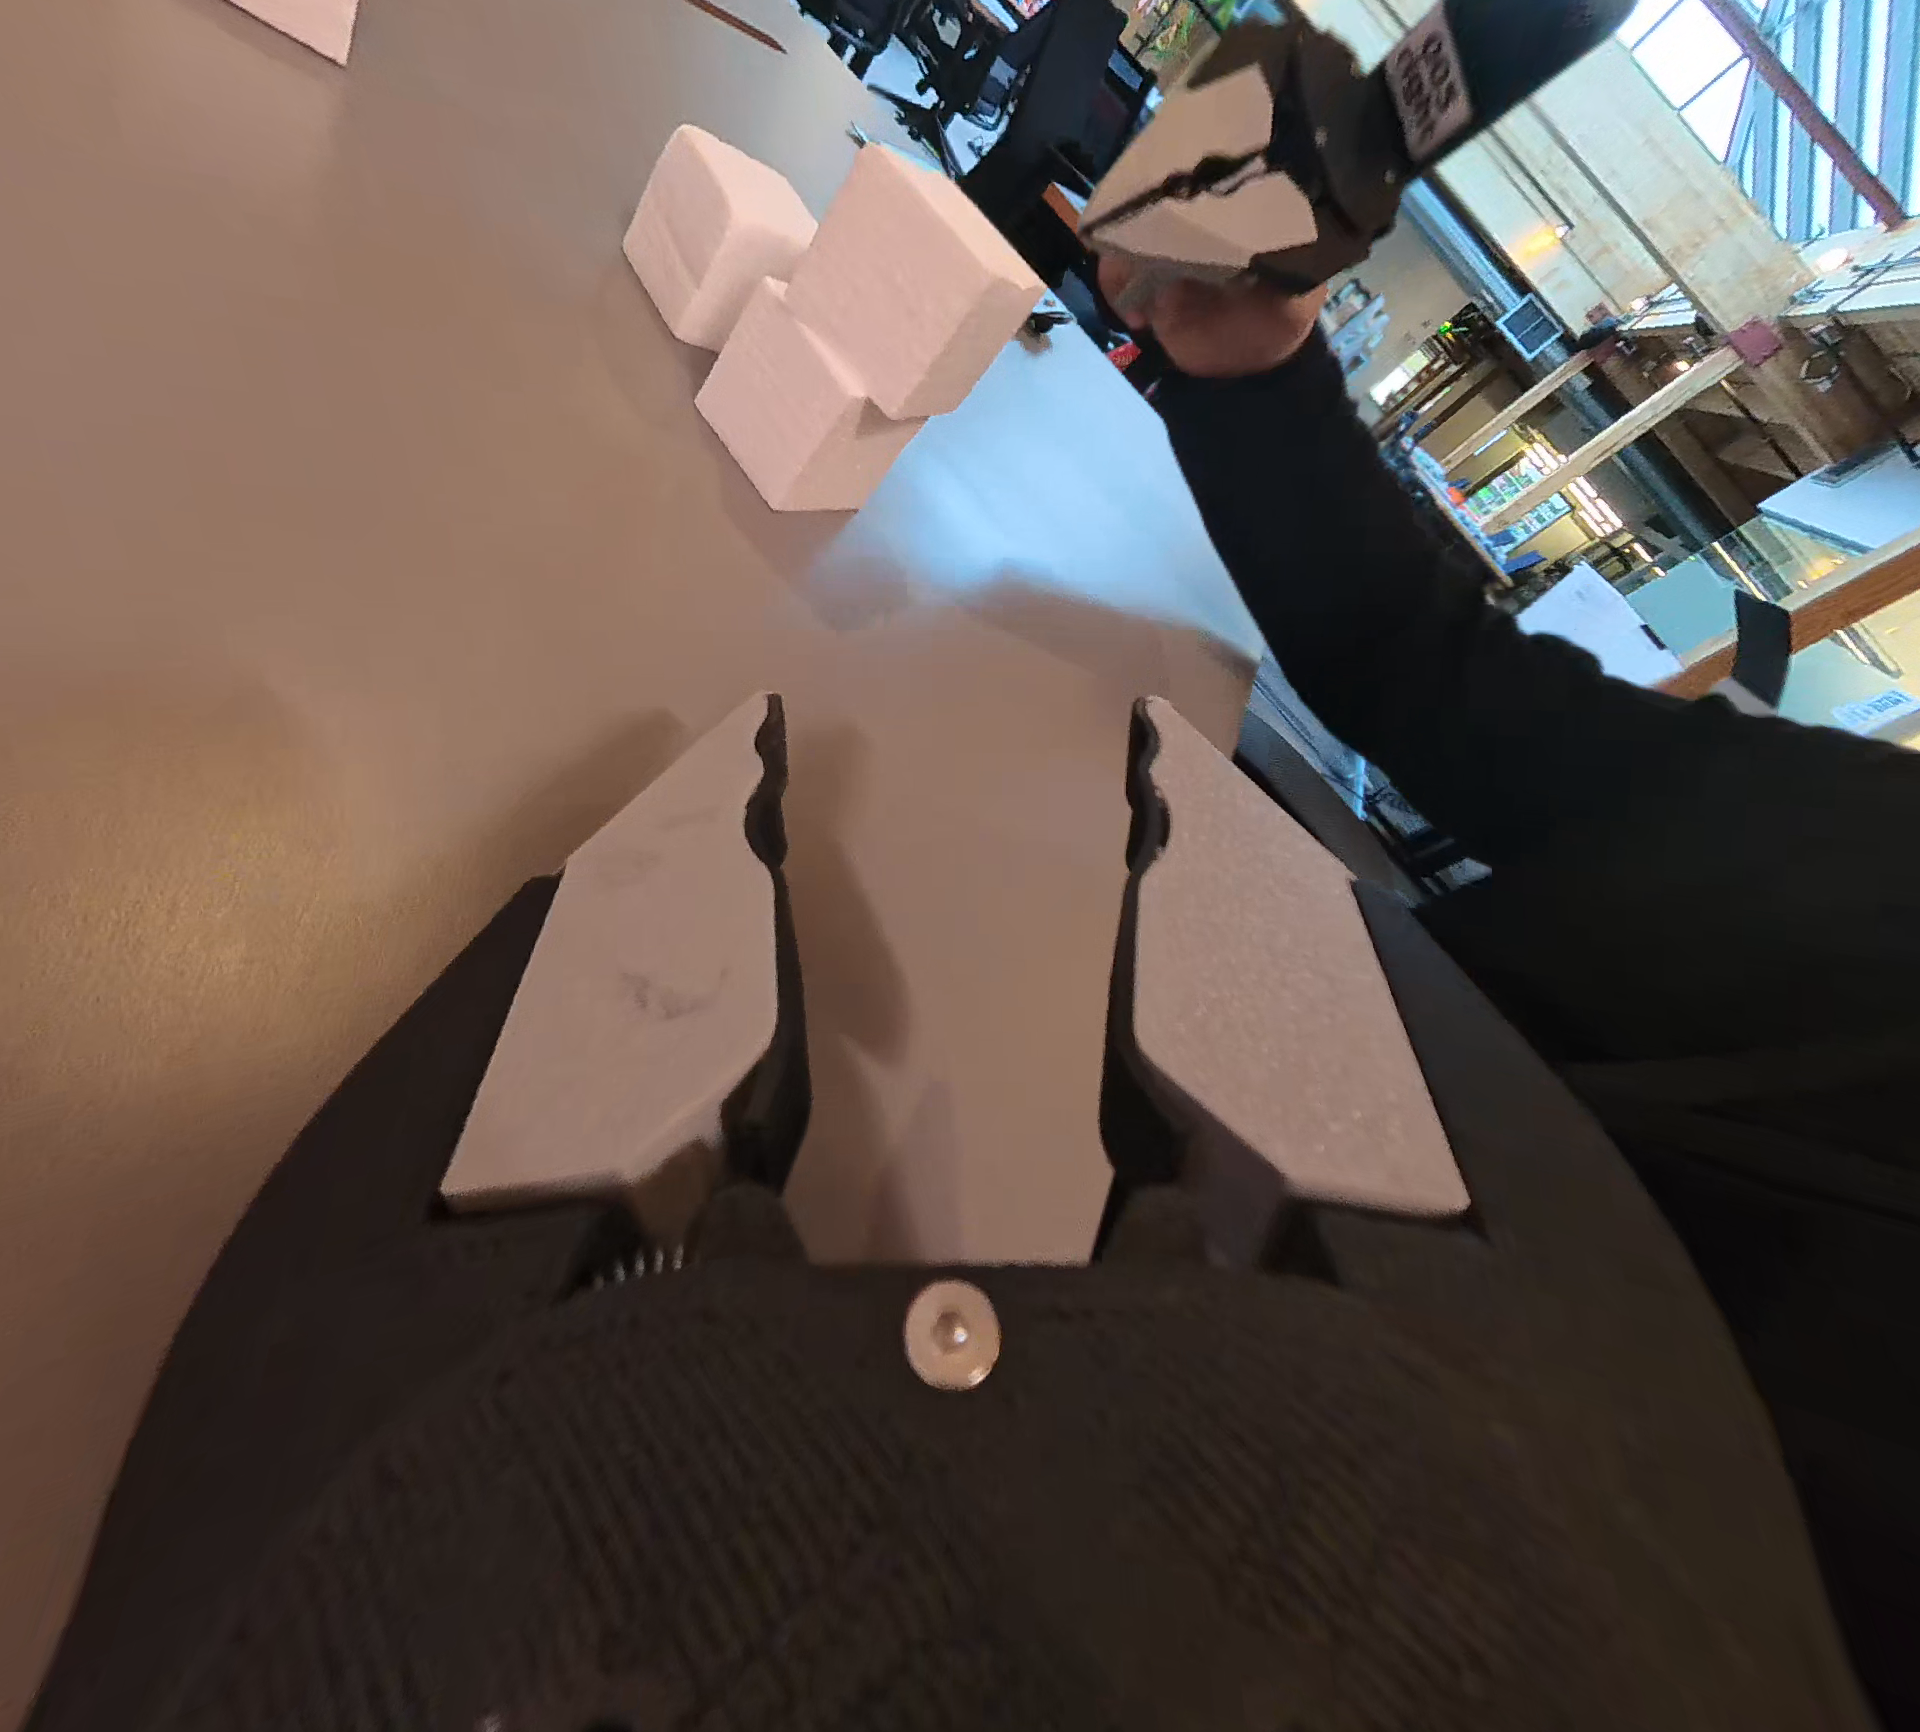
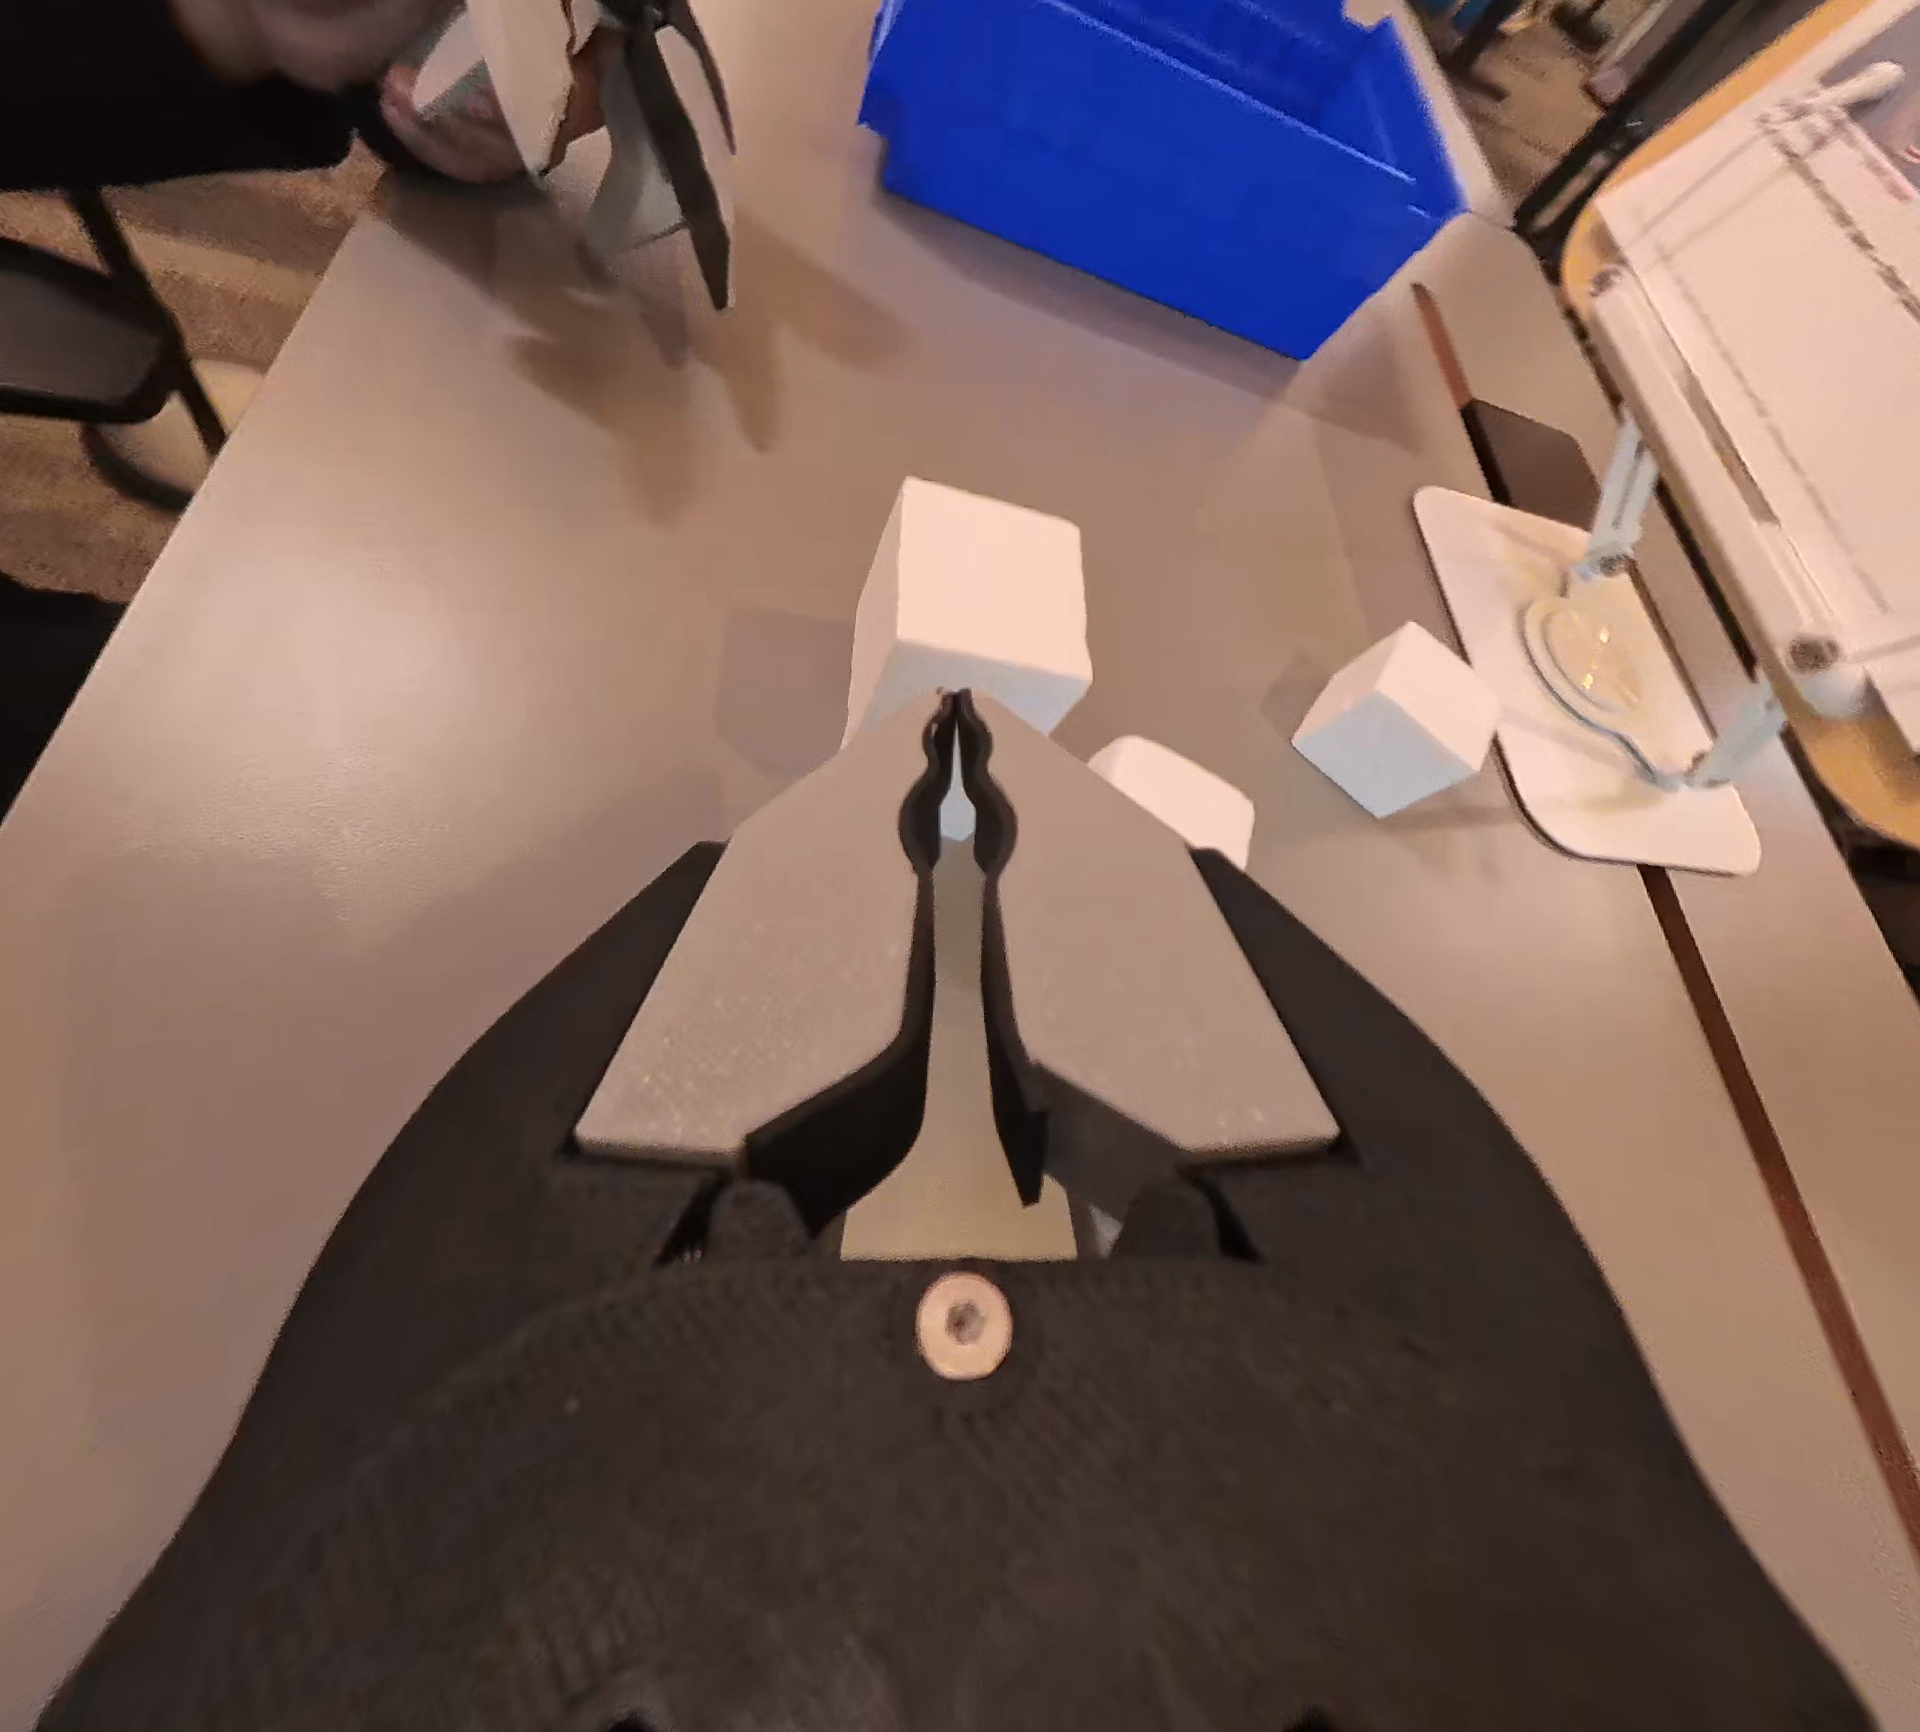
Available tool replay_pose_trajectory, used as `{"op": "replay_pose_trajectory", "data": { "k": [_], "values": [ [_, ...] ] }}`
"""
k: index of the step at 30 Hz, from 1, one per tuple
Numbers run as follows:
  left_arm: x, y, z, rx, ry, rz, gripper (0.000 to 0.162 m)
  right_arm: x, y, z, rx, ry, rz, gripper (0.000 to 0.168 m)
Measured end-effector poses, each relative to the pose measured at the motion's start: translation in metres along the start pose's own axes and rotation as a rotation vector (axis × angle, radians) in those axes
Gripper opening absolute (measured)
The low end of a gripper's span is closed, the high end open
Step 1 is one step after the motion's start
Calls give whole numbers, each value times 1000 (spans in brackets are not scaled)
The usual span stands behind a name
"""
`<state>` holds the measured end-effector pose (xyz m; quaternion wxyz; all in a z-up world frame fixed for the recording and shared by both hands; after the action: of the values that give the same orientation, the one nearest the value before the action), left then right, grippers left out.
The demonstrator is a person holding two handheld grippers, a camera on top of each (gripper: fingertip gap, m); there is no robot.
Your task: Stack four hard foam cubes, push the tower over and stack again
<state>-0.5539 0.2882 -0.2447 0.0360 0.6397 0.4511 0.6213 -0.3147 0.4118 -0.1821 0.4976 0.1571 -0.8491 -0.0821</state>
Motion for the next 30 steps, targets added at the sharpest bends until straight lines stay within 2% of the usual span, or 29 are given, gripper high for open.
{"op": "replay_pose_trajectory", "data": {
  "k": [4,7,9,11,13,19,22,25,28,30],
  "values": [
    [7,1,13,2,29,4,64,-32,2,-6,-159,73,100,0],
    [8,10,35,-33,-18,1,64,-56,3,-12,-235,128,171,0],
    [8,20,56,-47,-65,28,64,-65,4,-15,-240,84,193,0],
    [7,33,81,-65,-111,66,63,-70,10,-21,-313,62,188,0],
    [9,47,106,-82,-125,104,57,-73,13,-24,-342,51,200,0],
    [33,76,158,-13,2,231,51,-88,17,-25,-394,-36,207,0],
    [34,82,163,-30,52,288,51,-91,13,-22,-373,-50,215,0],
    [31,78,153,-31,131,386,51,-85,5,-13,-322,-34,203,0],
    [23,72,133,-78,103,420,59,-73,-3,2,-291,-16,188,0],
    [17,65,119,-56,84,449,64,-64,-5,13,-295,-1,187,0]
  ]
}}
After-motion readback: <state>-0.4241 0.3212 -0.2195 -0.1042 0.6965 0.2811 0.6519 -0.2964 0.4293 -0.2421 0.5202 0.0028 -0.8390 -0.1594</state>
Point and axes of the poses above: each gripper's, where its closed fingertips meet, z out along the fingers, x out of its top, y = z × x across the jaws, the point moved 5 cm from there along -z, back along the fingers, and after that the axes turned 4 degrees about x, right-handed, at the moved point
